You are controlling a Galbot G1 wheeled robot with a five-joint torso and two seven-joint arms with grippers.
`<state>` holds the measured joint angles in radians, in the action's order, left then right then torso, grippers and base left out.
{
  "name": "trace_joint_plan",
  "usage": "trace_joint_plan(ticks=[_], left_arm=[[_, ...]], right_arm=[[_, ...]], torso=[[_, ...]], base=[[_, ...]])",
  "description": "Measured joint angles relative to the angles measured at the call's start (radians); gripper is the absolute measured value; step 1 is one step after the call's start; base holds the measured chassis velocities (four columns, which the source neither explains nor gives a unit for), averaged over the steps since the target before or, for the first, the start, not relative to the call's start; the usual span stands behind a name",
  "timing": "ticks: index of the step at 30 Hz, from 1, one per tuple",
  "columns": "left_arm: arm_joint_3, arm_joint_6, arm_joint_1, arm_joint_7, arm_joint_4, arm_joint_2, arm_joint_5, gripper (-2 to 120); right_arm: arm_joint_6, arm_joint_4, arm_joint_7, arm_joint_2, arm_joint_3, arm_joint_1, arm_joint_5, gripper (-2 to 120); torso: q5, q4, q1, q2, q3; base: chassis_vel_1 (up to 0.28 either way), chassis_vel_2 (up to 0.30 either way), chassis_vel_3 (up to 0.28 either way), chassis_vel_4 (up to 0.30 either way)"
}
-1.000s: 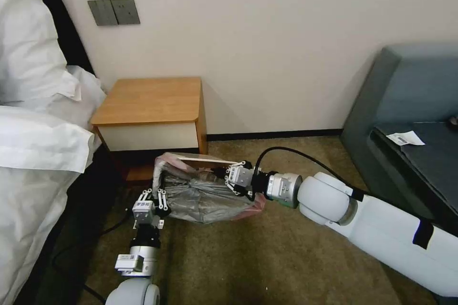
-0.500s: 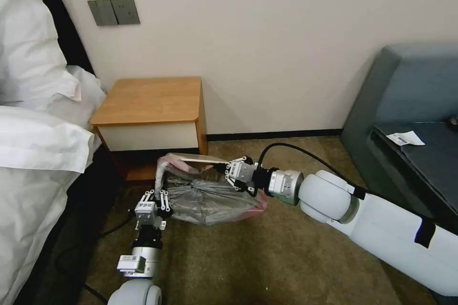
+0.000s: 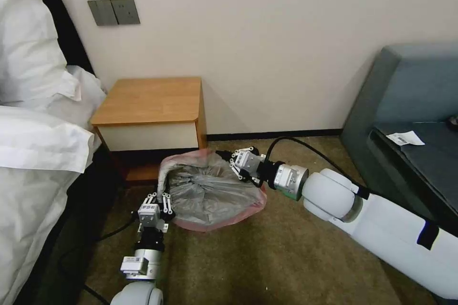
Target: Pick up the garbage bag from the table and place it over the trash can.
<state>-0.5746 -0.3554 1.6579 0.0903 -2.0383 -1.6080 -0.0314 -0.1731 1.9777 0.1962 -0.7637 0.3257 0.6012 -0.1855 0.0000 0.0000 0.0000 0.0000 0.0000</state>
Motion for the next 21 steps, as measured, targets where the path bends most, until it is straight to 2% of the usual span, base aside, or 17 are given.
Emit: trace_joint_plan(ticks=[11,17,21], left_arm=[[-0.014,0.061,0.001,-0.005,-0.103,0.000,-0.181,10],[-0.016,0.076,0.000,-0.014,-0.106,0.000,-0.203,10],[-0.041,0.076,-0.016,-0.022,-0.071,0.000,-0.192,10]], right_arm=[[0.052,-0.042,0.014,0.023,-0.092,0.087,0.018,0],[0.080,-0.049,0.008,0.019,-0.143,0.131,0.030,0],[0.113,-0.020,-0.066,0.009,-0.207,0.207,0.022,0]], torso=[[0.0001,0.0000,0.000,0.000,0.000],[-0.0002,0.0000,0.000,0.000,0.000],[-0.0001,0.0000,0.000,0.000,0.000]], base=[[0.000,0.000,0.000,0.000],[0.000,0.000,0.000,0.000],[0.000,0.000,0.000,0.000]])
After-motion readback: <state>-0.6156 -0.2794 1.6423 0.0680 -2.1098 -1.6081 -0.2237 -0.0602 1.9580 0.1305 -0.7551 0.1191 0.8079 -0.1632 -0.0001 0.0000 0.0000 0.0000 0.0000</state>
